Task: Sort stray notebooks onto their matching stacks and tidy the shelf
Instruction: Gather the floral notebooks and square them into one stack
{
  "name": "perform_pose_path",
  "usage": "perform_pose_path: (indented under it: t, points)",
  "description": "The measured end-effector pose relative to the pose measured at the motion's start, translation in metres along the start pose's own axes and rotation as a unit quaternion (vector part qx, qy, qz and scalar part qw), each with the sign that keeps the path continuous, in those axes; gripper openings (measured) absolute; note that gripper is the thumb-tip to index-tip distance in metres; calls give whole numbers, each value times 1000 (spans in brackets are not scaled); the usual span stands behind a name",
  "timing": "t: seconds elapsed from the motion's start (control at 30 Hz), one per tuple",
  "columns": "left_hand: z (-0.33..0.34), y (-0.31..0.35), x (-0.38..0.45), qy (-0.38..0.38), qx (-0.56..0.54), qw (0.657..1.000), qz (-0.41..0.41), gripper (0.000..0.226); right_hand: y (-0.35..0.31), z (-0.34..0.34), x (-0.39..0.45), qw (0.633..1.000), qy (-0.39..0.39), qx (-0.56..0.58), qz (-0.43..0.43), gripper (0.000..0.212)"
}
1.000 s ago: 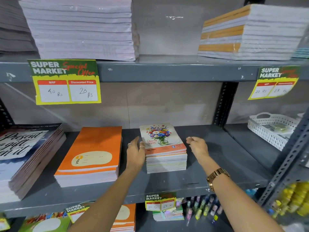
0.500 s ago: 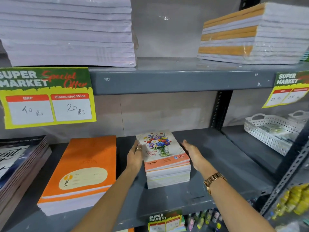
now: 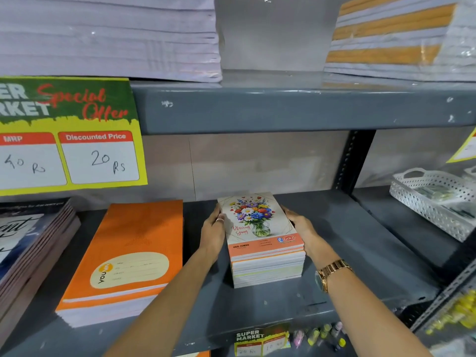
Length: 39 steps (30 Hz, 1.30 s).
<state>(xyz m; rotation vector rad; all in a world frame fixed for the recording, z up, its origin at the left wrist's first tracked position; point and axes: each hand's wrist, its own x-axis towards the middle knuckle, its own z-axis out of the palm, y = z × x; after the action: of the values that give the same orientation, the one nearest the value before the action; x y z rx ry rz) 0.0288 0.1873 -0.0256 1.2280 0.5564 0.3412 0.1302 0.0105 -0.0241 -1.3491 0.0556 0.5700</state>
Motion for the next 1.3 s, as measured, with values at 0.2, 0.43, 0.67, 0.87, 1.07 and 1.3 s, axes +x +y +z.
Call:
perform_pose_path:
  t: [0.2, 0.43, 0.67, 0.87, 1.07, 1.3]
  points:
    - [5, -3, -3, 1, -4, 1000, -4, 41, 2, 0, 1, 999, 3, 36, 17, 25]
    - [8, -4, -4, 4, -16, 1000, -13, 42, 5, -7, 5, 1000, -6, 6, 23, 19]
    - [9, -4, -6, 19, 6, 1000, -4, 43, 4, -6, 1, 1000, -8, -6, 26, 20]
    - [12, -6, -10, 31, 38, 999, 16, 43, 1, -5, -3, 999, -5, -30, 32, 19]
    - [13, -4, -12, 34, 58, 997, 25, 43, 0, -2, -8, 999, -26, -24, 25, 40]
    - [11, -1, -14, 32, 141, 988, 47, 46, -3, -1, -12, 998, -1, -55, 16, 39]
